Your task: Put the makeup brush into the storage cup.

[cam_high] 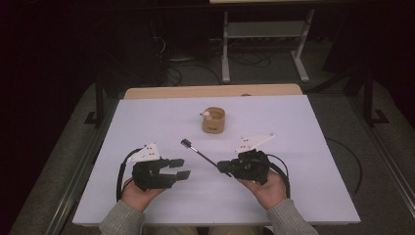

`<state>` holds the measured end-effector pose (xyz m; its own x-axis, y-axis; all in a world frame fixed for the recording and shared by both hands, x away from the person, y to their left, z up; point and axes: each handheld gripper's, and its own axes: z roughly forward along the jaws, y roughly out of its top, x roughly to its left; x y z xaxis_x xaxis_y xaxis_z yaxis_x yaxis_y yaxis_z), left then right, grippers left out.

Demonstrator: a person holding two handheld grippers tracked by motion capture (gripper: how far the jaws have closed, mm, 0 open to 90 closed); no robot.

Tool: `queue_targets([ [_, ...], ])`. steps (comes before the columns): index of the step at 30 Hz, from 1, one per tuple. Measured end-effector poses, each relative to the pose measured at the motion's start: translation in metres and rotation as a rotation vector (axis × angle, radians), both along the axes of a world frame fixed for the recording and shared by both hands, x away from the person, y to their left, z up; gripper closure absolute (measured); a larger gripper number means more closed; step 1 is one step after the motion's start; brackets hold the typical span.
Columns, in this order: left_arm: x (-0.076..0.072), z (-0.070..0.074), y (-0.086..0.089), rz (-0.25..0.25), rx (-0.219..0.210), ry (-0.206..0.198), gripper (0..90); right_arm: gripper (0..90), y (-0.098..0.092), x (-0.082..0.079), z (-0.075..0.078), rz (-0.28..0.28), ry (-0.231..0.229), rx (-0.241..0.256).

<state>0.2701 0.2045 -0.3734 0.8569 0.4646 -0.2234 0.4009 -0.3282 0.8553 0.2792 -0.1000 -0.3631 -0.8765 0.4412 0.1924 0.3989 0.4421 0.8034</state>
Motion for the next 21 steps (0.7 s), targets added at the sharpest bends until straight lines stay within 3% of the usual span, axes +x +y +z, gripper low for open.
queue_targets([
  [5, 0.003, 0.002, -0.006, -0.033, -0.019, 0.023, 57.0, 85.0, -0.001, -0.007, -0.007, 0.011, -0.016, 0.030],
  [6, 0.004, 0.003, -0.009, -0.044, -0.039, 0.040, 57.6, 85.0, -0.001, -0.008, -0.007, 0.014, -0.026, 0.034],
  [14, 0.007, 0.004, -0.012, -0.080, -0.092, 0.075, 59.2, 85.0, 0.005, -0.016, -0.011, 0.029, -0.059, 0.044],
  [16, 0.008, 0.004, -0.012, -0.077, -0.103, 0.086, 60.0, 85.0, 0.006, -0.016, -0.012, 0.033, -0.065, 0.048],
  [17, 0.010, 0.003, -0.011, -0.073, -0.133, 0.117, 60.4, 85.0, 0.008, -0.018, -0.014, 0.048, -0.063, 0.043],
  [21, 0.013, 0.001, -0.009, -0.075, -0.150, 0.131, 66.0, 85.0, 0.012, -0.019, -0.017, 0.060, -0.088, 0.035],
])
